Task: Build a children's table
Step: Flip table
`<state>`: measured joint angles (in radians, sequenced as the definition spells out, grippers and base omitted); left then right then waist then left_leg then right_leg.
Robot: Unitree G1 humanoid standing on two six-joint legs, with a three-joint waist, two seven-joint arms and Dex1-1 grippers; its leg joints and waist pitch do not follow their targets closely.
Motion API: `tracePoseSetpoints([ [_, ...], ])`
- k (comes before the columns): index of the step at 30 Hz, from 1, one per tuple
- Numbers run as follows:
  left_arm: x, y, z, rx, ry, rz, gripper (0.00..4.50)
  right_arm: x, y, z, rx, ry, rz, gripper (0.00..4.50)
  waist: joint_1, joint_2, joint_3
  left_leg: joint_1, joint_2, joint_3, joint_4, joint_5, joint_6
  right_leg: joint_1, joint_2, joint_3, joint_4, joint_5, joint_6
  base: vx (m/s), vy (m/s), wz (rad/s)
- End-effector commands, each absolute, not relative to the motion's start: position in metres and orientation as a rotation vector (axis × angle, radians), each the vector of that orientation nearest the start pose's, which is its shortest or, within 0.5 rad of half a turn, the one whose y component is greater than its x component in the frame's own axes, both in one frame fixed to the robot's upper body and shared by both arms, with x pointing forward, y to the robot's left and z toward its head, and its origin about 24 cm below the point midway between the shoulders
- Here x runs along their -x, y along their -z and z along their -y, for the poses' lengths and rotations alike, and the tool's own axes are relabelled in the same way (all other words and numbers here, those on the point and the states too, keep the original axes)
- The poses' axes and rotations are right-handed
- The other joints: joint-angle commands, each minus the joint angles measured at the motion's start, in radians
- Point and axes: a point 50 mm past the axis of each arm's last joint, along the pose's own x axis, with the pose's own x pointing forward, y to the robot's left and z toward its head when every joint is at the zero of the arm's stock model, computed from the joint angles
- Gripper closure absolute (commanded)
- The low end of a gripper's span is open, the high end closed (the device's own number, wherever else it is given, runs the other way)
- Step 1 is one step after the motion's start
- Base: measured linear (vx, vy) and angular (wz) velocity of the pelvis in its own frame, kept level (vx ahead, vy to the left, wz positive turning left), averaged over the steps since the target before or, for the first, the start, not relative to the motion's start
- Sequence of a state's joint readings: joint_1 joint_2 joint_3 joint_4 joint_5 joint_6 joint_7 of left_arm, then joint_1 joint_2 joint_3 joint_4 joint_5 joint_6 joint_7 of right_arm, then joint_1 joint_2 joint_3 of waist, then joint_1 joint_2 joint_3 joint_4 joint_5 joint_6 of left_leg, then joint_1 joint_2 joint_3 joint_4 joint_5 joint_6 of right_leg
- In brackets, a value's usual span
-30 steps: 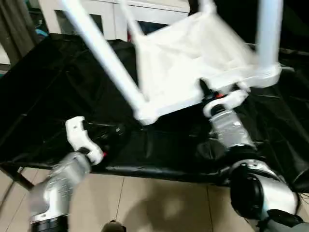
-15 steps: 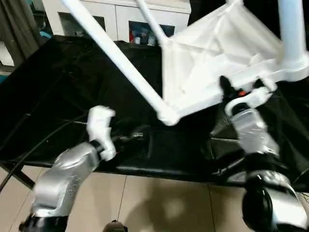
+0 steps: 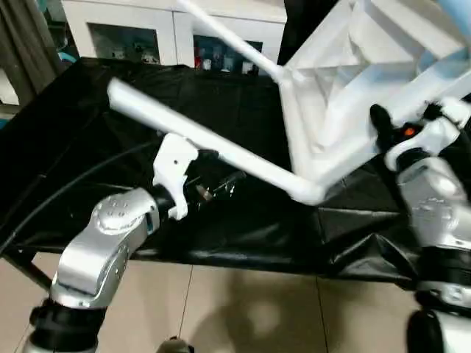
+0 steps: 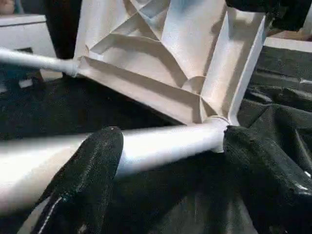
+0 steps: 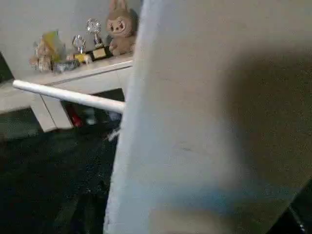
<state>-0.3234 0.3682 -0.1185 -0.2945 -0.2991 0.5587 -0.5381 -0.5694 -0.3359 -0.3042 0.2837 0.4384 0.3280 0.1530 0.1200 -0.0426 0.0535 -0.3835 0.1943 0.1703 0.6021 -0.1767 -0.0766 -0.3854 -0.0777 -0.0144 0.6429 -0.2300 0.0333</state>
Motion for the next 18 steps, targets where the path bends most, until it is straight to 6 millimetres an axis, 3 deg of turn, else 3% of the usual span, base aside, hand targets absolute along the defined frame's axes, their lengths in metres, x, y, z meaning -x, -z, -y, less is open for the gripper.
tracePoseSetpoints([
  [1,-0.277,-0.144,-0.117,-0.162,0.818,-0.011,0.73,-0.343,-0.141,0.247,-0.156,0.011,0.016,2.45,-0.007,0.001,-0.067,0.017,0.012,0.005,-0.068,-0.103,-0.051,0.038,-0.027,0.019,-0.067,0.020,-0.126,0.000,0.000,0.00],
  [8,-0.278,-0.147,-0.111,-0.176,0.831,0.001,0.73,-0.342,-0.157,0.253,-0.028,0.044,0.020,2.47,-0.010,-0.002,-0.066,0.020,0.013,0.007,-0.065,-0.101,-0.039,0.036,-0.026,0.021,-0.068,0.018,-0.139,0.000,0.000,0.00],
  [18,-0.285,-0.153,-0.104,-0.268,0.827,0.030,0.73,-0.345,-0.170,0.243,0.123,0.007,0.005,2.54,-0.012,-0.003,-0.066,0.020,0.013,0.006,-0.065,-0.117,-0.046,0.036,-0.025,0.021,-0.070,0.002,-0.130,0.000,0.000,0.00],
])
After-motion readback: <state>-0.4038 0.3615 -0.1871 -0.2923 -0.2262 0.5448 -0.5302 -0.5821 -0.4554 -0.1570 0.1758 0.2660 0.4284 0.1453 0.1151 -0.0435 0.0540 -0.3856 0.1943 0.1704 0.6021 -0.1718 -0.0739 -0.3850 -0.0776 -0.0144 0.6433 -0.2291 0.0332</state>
